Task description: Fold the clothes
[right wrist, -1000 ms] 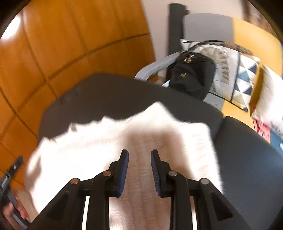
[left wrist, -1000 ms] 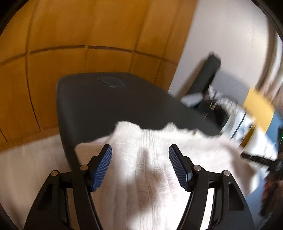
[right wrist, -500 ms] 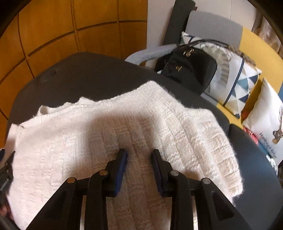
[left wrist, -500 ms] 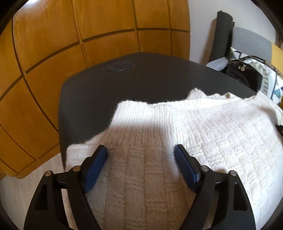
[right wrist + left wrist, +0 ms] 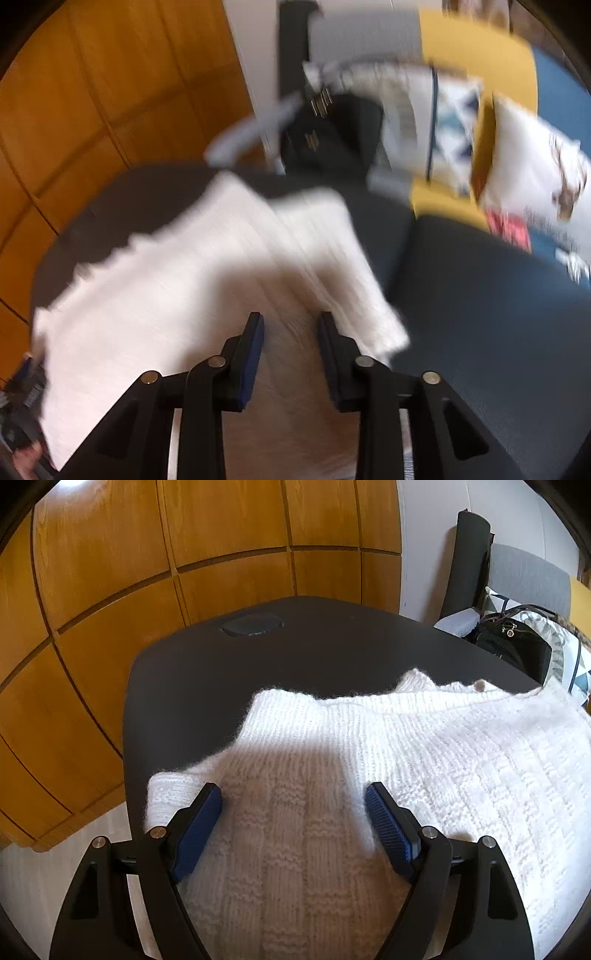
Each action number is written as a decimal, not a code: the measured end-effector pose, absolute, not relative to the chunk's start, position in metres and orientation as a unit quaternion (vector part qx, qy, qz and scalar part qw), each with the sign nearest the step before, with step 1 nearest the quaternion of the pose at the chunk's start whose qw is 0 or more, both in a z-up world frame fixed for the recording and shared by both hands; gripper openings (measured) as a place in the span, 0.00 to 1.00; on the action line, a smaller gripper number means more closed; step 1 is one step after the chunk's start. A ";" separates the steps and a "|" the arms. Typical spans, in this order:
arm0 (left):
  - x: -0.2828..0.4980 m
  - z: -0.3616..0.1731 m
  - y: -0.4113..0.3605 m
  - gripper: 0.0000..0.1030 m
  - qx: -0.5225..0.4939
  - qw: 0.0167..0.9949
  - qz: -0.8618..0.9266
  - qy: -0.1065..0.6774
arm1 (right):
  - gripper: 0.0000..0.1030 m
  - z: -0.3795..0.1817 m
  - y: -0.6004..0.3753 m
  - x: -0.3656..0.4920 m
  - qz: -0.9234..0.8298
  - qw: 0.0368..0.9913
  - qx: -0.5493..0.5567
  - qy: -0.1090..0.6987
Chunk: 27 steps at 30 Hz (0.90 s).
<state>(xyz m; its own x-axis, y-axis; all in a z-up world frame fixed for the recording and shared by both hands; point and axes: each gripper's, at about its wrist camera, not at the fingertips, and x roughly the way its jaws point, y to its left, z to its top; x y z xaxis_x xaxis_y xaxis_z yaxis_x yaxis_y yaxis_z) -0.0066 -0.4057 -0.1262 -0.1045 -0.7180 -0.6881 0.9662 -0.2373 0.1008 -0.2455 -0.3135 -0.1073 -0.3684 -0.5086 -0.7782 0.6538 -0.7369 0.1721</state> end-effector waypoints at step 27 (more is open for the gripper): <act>0.110 -0.131 -0.369 0.81 0.196 0.564 -0.709 0.374 | 0.33 -0.082 -0.394 -0.047 -0.643 0.602 0.429 0.200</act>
